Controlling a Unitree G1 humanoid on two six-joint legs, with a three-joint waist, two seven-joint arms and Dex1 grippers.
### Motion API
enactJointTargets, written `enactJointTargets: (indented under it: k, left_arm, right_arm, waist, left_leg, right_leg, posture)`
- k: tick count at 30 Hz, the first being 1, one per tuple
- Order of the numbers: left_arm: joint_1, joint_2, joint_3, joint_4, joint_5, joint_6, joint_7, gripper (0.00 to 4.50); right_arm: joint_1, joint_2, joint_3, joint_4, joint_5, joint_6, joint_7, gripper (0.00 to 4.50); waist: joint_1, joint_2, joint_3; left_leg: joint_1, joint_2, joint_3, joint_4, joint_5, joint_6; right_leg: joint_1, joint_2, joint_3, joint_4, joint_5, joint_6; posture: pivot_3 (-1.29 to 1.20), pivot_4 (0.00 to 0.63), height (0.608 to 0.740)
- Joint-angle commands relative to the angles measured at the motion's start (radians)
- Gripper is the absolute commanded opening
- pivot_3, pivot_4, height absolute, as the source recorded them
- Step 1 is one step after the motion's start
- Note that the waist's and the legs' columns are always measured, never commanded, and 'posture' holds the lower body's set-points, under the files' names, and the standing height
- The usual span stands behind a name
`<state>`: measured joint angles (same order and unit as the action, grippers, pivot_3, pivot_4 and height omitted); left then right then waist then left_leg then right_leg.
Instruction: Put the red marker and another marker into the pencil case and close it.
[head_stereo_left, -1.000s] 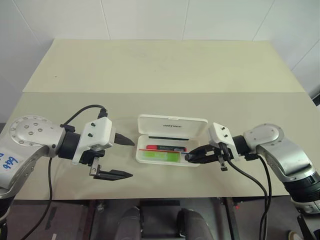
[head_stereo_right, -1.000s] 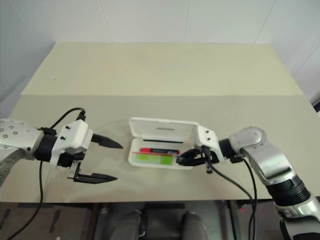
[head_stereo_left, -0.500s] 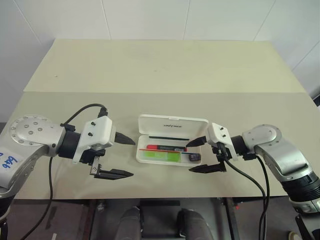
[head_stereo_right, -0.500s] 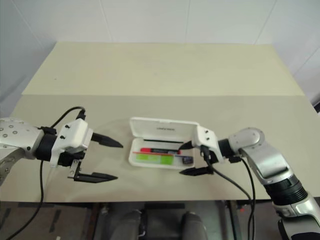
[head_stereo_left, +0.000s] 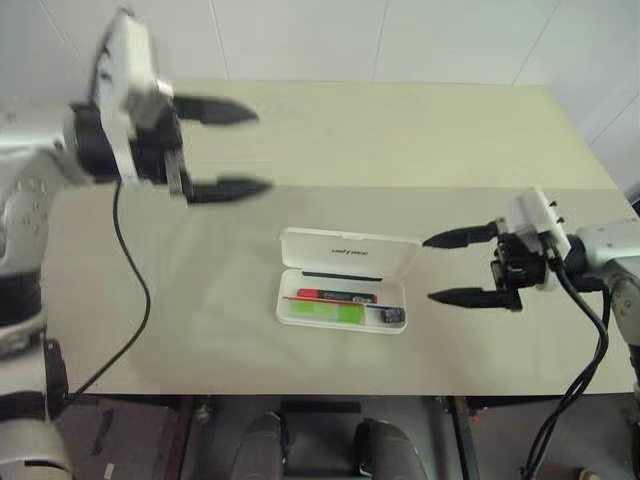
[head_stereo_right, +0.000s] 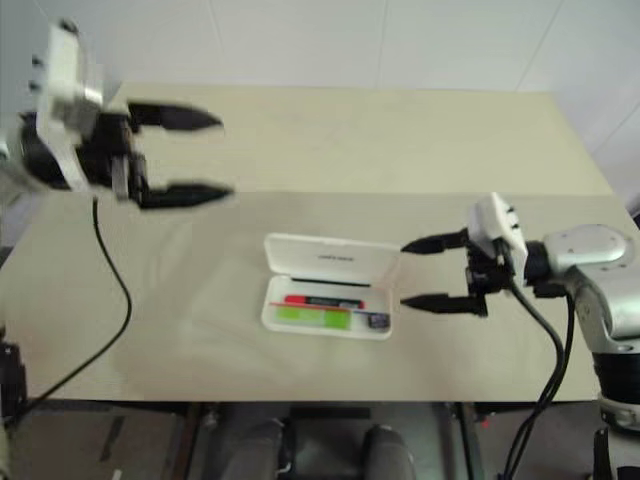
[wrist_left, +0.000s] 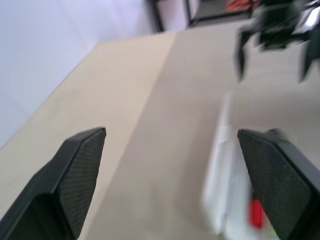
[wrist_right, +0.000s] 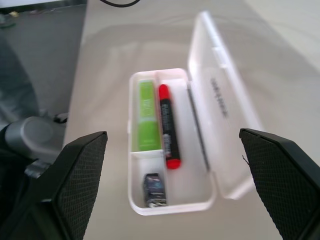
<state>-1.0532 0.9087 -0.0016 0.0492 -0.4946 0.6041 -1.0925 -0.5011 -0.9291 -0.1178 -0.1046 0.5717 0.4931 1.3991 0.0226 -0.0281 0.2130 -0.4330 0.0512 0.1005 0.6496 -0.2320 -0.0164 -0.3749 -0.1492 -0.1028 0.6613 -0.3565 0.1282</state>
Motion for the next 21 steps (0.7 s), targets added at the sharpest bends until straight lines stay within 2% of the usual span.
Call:
enactJointTargets:
  k: [1, 4, 6, 8, 13, 18, 21]
  left_arm:
    - [-0.106, -0.077, -0.089, 0.223, 0.087, -0.105, -0.109, 4.5]
    - [-0.189, -0.127, -0.122, 0.386, 0.141, -0.182, -0.185, 4.5]
    - [-0.236, -0.157, -0.137, 0.488, 0.174, -0.231, -0.221, 4.11]
    - [-0.268, -0.184, -0.14, 0.563, 0.195, -0.268, -0.251, 3.56]
    - [-0.304, -0.236, -0.136, 0.692, 0.227, -0.317, -0.316, 1.81]
    - [-0.284, -0.287, -0.154, 0.762, 0.276, -0.365, -0.355, 0.09]
    - [-0.278, -0.31, -0.16, 0.787, 0.307, -0.395, -0.356, 0.04]
  right_arm:
    - [-0.016, -0.012, -0.058, -0.057, 0.042, 0.001, -0.028, 4.46]
    - [-0.002, -0.018, -0.093, -0.124, 0.09, 0.036, -0.056, 4.46]
    - [-0.006, -0.009, -0.128, -0.17, 0.146, 0.074, -0.095, 4.5]
    - [-0.028, 0.006, -0.151, -0.194, 0.193, 0.111, -0.148, 4.5]
    - [-0.09, 0.014, -0.193, -0.219, 0.294, 0.167, -0.233, 4.5]
    - [-0.13, -0.007, -0.186, -0.22, 0.299, 0.19, -0.289, 4.5]
    - [-0.12, -0.019, -0.188, -0.224, 0.293, 0.19, -0.286, 4.5]
  waist:
    - [0.001, 0.0, 0.0]
    - [-0.001, -0.001, 0.0]
    - [-0.002, -0.001, 0.0]
    - [-0.002, -0.001, 0.0]
    - [-0.001, -0.001, 0.0]
    - [-0.001, -0.001, 0.0]
    - [0.0, -0.001, 0.0]
  left_leg:
    - [0.0, 0.0, 0.0, 0.0, 0.0, 0.0]
    - [-0.004, 0.0, 0.0, 0.0, 0.0, 0.0]
    - [-0.006, 0.0, 0.0, 0.0, 0.0, 0.0]
    - [-0.006, 0.0, 0.0, -0.001, 0.0, 0.0]
    - [-0.005, 0.0, 0.0, -0.001, 0.0, 0.0]
    - [-0.006, 0.0, 0.0, -0.001, 0.0, 0.0]
    - [-0.006, 0.0, 0.0, -0.001, 0.0, 0.0]
  right_leg:
    - [0.0, 0.0, 0.0, 0.001, 0.0, 0.0]
    - [-0.003, 0.0, -0.001, 0.0, 0.0, 0.0]
    - [-0.004, 0.0, -0.001, -0.002, 0.0, 0.0]
    - [-0.004, 0.0, -0.002, -0.002, 0.0, 0.0]
    - [-0.003, 0.0, -0.002, -0.002, 0.0, 0.0]
    - [-0.003, 0.0, -0.002, -0.003, 0.0, 0.0]
    - [-0.003, 0.0, -0.002, -0.002, 0.0, 0.0]
  posture:
    - [0.0, 0.15, 0.74]
    - [0.0, 0.15, 0.74]
    - [0.0, 0.15, 0.74]
    - [0.0, 0.15, 0.74]
    - [0.0, 0.15, 0.74]
    - [0.0, 0.15, 0.74]
    - [0.0, 0.15, 0.74]
